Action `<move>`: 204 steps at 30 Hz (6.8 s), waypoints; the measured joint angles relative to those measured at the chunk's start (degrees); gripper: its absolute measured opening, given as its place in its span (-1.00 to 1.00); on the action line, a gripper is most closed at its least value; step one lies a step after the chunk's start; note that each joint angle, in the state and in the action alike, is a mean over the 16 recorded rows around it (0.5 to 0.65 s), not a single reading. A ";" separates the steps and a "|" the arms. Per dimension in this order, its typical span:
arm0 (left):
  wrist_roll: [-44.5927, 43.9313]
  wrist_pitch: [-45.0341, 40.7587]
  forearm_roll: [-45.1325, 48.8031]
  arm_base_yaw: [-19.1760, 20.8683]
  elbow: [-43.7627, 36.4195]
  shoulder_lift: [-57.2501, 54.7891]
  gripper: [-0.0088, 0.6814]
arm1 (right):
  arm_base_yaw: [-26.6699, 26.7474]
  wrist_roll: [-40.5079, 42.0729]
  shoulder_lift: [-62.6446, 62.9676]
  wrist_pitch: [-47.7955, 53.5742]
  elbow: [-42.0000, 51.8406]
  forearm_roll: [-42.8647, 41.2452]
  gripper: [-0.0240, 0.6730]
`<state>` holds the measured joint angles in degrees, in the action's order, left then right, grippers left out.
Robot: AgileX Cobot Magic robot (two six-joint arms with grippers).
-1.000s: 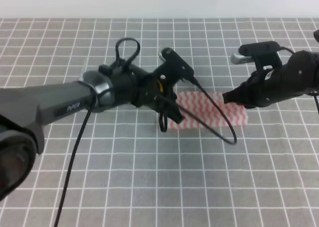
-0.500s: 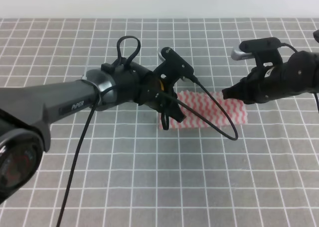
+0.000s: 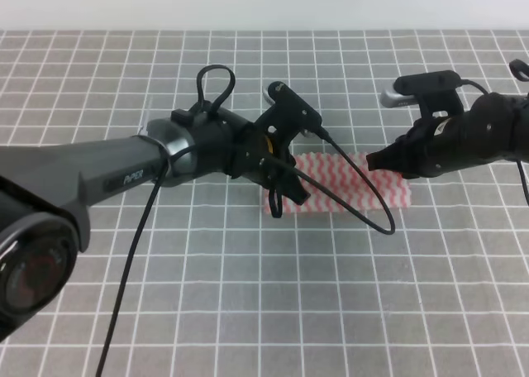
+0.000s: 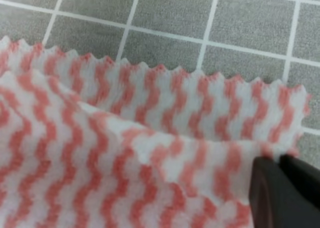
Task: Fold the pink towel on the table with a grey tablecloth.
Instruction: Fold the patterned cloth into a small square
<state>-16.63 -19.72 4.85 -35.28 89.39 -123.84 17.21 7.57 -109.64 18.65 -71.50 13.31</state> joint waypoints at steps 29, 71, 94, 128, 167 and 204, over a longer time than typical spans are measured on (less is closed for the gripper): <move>1.29 4.73 0.05 2.14 0.03 -1.23 -0.06 | -1.56 -0.01 -1.98 -5.22 0.00 0.42 -0.30; -2.72 -6.66 -14.83 -0.60 0.05 9.09 -0.85 | -2.92 -0.14 1.60 6.38 -1.00 0.71 -0.27; -8.24 -10.89 -20.73 -1.35 1.73 5.11 -0.98 | -2.97 -0.16 -0.48 9.73 -2.64 1.12 -0.21; -8.34 -12.80 -23.39 1.03 3.11 0.01 -0.98 | -2.91 -0.08 -5.88 13.84 -7.31 3.93 -0.64; -8.15 -13.02 -23.14 4.41 5.65 11.05 -0.98 | -1.72 17.26 -4.29 21.64 -14.21 25.11 -0.98; -8.40 -16.98 -23.19 6.71 5.65 19.83 -0.98 | 7.74 19.62 -13.02 19.05 -20.66 33.63 -0.98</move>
<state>-25.04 -36.70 -18.34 -28.56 95.04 -104.01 24.95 27.20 -122.65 37.69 -92.16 46.94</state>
